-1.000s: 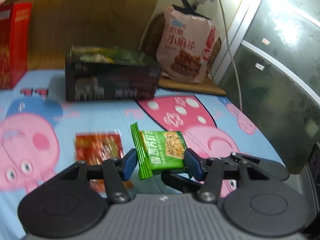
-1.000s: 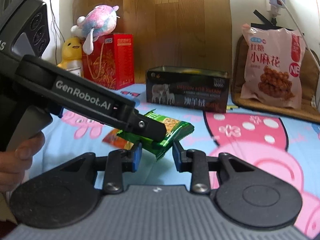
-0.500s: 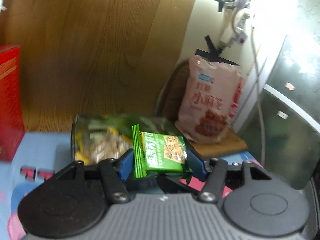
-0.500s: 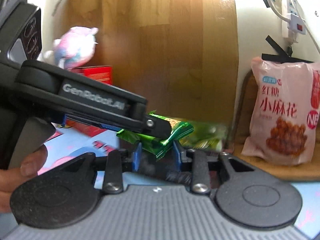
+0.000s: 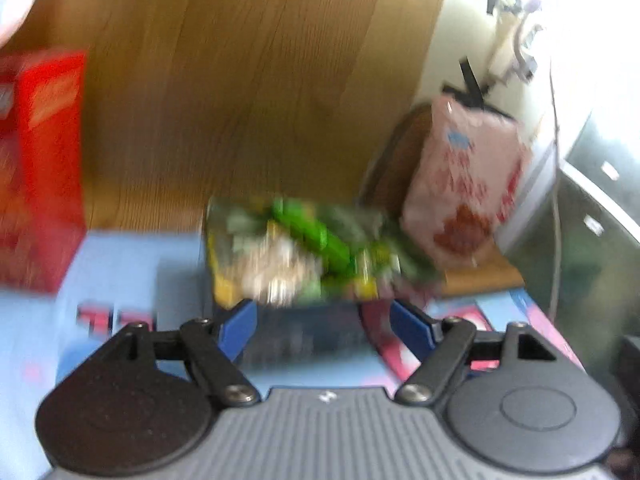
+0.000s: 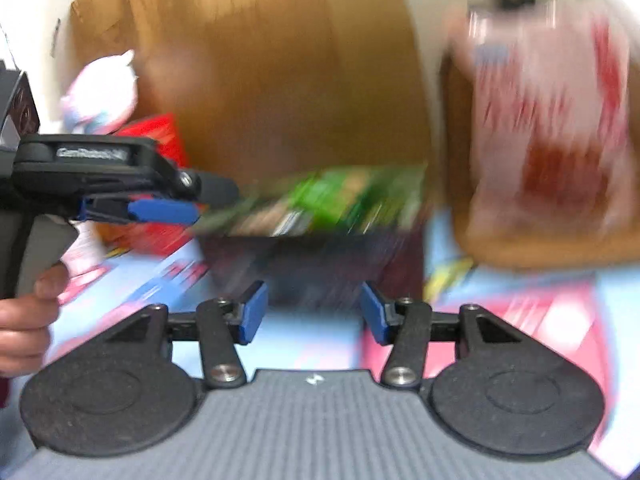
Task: Organize snacks
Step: 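Lift the green biscuit packet into the metal tin and release it, then grasp the red candy packet with the left gripper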
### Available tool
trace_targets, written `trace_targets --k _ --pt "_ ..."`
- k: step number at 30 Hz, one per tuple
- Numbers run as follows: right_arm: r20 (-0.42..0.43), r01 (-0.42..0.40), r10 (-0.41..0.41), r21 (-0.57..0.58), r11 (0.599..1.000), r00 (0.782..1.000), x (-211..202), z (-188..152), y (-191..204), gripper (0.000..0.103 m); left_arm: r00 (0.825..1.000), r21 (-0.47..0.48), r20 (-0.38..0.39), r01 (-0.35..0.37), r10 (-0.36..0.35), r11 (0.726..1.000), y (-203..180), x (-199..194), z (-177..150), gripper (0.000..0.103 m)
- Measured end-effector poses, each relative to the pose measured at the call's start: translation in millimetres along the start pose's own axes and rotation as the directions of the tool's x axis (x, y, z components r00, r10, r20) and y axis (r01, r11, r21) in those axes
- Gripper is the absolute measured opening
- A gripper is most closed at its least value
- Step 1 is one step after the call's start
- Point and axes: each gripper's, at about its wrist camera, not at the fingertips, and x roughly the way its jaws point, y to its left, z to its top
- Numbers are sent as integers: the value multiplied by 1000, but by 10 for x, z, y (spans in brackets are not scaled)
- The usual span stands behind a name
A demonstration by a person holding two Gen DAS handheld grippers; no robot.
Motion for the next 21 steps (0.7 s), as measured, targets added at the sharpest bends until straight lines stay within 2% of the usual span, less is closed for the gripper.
trace_targets --k 4,9,11,12,14,15,18,21 --pt "-97 -121 132 108 987 986 27 -252 52 53 995 -50 -96 25 -30 998 132 -184 -498 72" --pt "-146 -143 162 134 981 976 158 -290 147 43 987 -134 -153 25 -45 991 196 -338 -1044 65" --pt "-138 -154 175 151 977 975 157 -308 163 41 992 -128 -120 13 -28 992 190 -432 -1134 64" --pt "-143 -164 187 161 973 972 139 -303 154 33 993 -125 -114 6 -21 992 166 -458 -1163 64" --pt "-164 -190 221 189 963 961 119 -335 132 24 994 -138 -103 18 -32 990 127 -482 -1198 63" --pt "-172 -208 243 195 958 955 96 -364 154 23 996 -130 -92 8 -20 991 94 -490 -1227 63" --pt "-167 -216 246 181 960 955 -42 -446 215 24 997 -98 -81 -21 13 995 -15 -480 -1272 63" --pt "-161 -227 262 206 952 952 -190 -538 184 24 994 -113 -96 39 -50 993 -76 -492 -1315 58"
